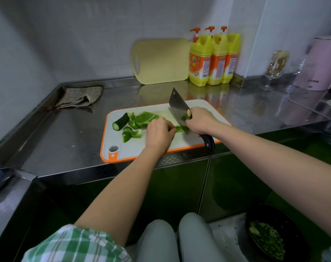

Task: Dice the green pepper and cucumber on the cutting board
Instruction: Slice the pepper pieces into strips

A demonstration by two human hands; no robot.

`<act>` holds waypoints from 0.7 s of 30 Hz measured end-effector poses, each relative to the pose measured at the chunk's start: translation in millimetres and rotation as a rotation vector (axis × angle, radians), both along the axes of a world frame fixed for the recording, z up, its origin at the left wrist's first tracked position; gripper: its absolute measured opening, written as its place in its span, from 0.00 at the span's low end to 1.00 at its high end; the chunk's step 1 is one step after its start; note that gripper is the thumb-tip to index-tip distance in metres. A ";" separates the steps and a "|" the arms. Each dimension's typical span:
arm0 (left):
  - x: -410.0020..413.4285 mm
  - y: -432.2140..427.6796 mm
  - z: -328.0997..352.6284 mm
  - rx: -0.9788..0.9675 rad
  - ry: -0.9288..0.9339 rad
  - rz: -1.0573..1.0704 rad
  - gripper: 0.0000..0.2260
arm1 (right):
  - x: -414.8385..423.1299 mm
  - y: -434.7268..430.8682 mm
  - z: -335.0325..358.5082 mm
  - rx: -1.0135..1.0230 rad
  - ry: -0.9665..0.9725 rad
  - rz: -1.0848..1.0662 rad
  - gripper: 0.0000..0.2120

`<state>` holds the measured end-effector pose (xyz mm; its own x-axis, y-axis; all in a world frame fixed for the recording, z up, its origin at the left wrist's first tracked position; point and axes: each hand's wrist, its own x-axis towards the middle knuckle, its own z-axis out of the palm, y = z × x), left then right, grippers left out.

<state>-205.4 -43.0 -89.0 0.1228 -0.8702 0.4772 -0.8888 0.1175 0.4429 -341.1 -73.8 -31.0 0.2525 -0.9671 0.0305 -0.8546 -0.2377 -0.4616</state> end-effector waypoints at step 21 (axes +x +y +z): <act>1.9 -2.5 -2.6 0.014 0.027 0.002 0.06 | 13.2 6.7 7.0 0.070 0.123 0.015 0.07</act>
<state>-203.5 -45.5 -91.6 0.1370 -0.8767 0.4612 -0.8769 0.1091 0.4680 -327.9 -67.0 -24.0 0.2643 -0.9620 -0.0689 -0.9023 -0.2214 -0.3698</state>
